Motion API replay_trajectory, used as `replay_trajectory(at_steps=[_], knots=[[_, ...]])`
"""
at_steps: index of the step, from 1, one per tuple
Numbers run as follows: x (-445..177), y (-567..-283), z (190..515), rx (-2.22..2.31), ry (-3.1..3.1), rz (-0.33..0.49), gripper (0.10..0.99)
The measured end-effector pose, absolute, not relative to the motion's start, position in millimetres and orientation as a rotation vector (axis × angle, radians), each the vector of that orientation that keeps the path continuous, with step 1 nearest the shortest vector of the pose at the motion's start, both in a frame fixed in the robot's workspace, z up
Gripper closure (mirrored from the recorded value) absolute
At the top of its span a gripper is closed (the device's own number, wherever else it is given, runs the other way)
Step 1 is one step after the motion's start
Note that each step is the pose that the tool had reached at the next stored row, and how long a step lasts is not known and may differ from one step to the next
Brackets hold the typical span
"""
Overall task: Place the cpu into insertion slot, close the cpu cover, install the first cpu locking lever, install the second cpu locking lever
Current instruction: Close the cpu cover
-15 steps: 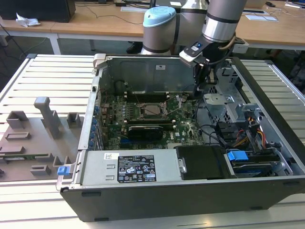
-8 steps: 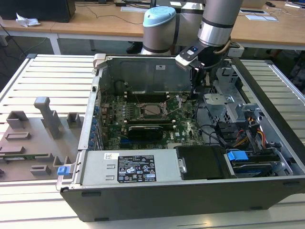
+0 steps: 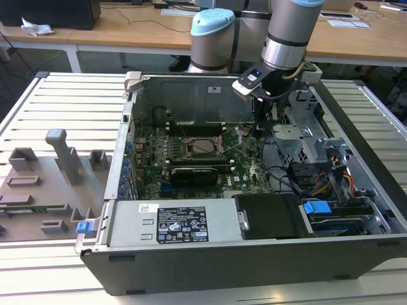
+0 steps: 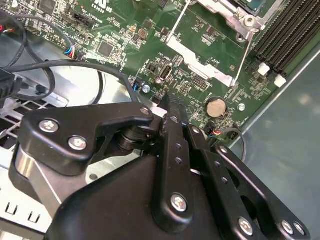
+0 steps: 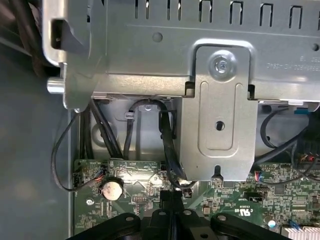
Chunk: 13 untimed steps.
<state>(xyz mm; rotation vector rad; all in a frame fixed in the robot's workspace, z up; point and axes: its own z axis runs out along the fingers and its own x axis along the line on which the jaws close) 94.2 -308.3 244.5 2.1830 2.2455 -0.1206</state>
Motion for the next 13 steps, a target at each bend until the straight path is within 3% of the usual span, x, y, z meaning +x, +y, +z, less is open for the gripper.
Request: replay_trajectory(at_steps=[13], knots=[[76.2, -308.3, 236.8, 2.183, 2.246, -0.12, 0.98]])
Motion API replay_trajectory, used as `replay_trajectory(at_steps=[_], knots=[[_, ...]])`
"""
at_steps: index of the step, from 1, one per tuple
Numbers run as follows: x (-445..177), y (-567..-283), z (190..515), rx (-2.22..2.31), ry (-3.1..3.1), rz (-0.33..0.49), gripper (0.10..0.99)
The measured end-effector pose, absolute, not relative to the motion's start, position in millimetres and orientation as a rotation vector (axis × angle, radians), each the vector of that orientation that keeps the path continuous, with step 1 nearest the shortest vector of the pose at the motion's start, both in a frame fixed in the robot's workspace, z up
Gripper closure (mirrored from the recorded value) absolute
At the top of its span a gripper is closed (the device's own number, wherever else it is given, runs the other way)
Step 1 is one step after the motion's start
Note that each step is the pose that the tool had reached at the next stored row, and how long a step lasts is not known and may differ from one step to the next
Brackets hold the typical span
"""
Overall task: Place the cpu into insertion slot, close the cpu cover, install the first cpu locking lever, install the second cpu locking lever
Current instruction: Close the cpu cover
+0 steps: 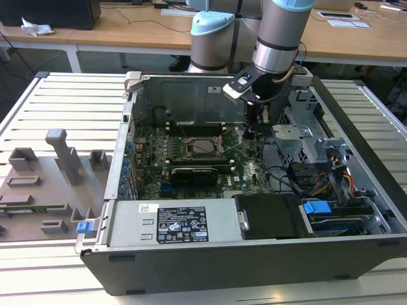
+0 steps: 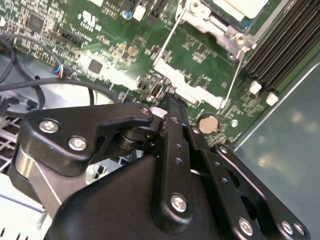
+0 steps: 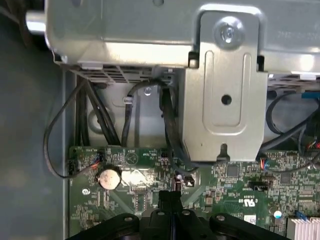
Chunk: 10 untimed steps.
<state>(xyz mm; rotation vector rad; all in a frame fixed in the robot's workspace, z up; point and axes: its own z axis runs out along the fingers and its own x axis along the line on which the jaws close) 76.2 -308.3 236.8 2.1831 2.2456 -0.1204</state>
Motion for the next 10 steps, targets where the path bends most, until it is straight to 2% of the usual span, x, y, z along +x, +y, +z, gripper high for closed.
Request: replay_trajectory(at_steps=[10], knots=[[62.2, -308.3, 236.8, 2.183, 2.246, -0.12, 0.98]])
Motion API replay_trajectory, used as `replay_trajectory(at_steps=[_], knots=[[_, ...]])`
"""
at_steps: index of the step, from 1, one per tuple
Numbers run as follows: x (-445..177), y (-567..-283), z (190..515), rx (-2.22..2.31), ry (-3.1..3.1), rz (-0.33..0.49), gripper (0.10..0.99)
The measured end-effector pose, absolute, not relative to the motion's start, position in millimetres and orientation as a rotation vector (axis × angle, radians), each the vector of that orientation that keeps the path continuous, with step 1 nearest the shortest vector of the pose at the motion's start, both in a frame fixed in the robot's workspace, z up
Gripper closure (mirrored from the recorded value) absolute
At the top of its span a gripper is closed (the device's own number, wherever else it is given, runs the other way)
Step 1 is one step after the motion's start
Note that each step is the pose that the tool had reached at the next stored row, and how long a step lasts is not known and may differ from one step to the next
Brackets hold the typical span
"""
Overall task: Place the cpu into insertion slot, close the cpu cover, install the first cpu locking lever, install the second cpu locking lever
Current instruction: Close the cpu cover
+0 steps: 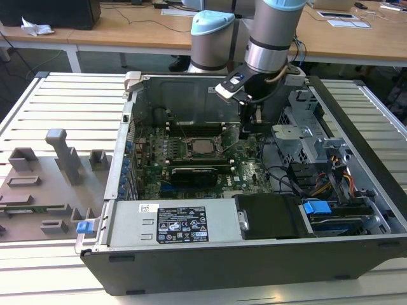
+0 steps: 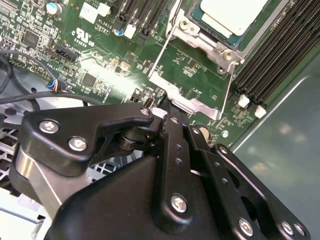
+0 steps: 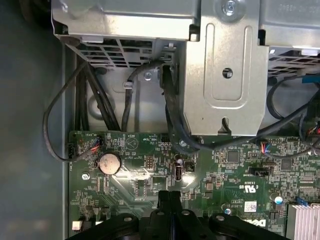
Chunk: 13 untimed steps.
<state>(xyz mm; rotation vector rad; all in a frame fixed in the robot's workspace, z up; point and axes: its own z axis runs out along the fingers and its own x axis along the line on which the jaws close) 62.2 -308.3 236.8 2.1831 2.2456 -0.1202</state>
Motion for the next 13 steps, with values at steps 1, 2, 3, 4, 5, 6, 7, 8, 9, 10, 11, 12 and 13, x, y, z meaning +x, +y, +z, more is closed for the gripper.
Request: replay_trajectory(at_steps=[1, 2, 3, 4, 5, 6, 7, 8, 9, 10, 11, 12, 13], knots=[[61.4, -308.3, 236.8, 2.183, 2.246, -0.12, 0.98], [60.6, -308.3, 236.8, 2.183, 2.245, -0.12, 0.98], [59.7, -308.3, 236.8, 2.183, 2.245, -0.12, 0.98], [58.9, -308.3, 236.8, 2.183, 2.246, -0.12, 0.98], [58.0, -308.3, 236.7, 2.183, 2.246, -0.12, 0.98], [57.3, -308.3, 236.7, 2.183, 2.246, -0.12, 0.98], [55.9, -308.3, 236.7, 2.183, 2.246, -0.12, 0.98], [54.3, -308.3, 236.7, 2.183, 2.246, -0.12, 0.98], [53.3, -308.4, 236.7, 2.183, 2.246, -0.12, 0.98], [51.7, -308.3, 236.7, 2.183, 2.245, -0.12, 0.98], [50.8, -308.3, 236.7, 2.183, 2.246, -0.12, 0.98], [49.5, -308.3, 236.7, 2.183, 2.246, -0.12, 0.98], [48.3, -308.3, 236.7, 2.183, 2.246, -0.12, 0.98]])
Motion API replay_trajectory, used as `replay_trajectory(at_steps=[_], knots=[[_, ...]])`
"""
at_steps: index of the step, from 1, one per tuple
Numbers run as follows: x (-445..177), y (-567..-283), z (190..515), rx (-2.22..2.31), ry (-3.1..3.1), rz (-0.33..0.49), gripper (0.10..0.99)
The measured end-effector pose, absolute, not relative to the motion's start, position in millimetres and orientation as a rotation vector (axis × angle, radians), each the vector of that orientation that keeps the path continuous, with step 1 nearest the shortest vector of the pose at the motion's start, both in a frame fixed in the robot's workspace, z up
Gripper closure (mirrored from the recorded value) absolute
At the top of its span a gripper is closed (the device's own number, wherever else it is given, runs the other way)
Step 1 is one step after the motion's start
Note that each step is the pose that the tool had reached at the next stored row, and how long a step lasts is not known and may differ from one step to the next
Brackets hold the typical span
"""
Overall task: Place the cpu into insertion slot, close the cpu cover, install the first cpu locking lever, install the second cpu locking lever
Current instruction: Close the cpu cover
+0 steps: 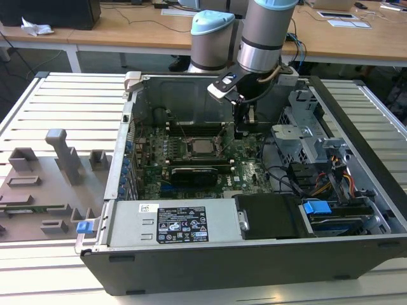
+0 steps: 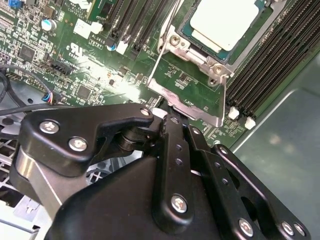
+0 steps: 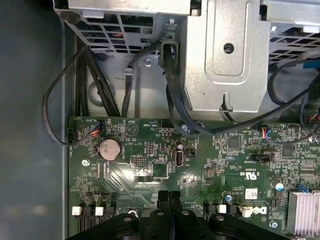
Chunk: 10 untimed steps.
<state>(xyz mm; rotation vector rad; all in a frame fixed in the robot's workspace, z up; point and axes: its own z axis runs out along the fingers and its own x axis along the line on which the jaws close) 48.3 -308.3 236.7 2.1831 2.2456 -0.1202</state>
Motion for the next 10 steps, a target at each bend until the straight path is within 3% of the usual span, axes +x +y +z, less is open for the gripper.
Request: replay_trajectory(at_steps=[10], knots=[[35.2, -308.3, 236.6, 2.183, 2.246, -0.12, 0.98]])
